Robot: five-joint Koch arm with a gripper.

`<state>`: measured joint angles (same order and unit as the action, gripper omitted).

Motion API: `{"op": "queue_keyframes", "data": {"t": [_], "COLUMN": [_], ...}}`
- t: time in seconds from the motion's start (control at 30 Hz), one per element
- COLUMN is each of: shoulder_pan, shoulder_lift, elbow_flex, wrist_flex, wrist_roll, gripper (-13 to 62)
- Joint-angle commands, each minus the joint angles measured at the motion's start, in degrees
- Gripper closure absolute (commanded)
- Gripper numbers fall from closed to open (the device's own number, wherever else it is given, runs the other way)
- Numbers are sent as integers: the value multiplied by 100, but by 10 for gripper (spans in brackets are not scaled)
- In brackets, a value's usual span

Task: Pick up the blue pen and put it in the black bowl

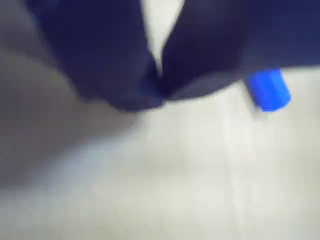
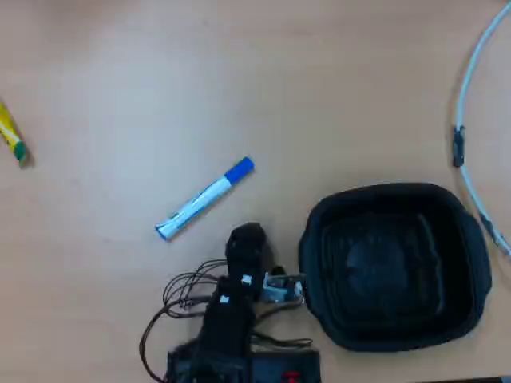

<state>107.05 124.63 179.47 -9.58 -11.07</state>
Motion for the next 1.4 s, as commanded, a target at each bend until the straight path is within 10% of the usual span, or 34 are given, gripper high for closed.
{"op": "queue_keyframes", "data": {"t": [0.0, 0.43, 0.93, 1.37], "shoulder_pan": [-1635, -1705, -2294, -2672], "shoulder_lift": [-9, -9, -1011, -1934], "elbow_flex": [-3937, -4289, -8130, -8578], "wrist_flex": [5511, 5836, 8508, 8675], "wrist_roll": [668, 896, 1011, 1415], "gripper": [570, 570, 563, 446]}}
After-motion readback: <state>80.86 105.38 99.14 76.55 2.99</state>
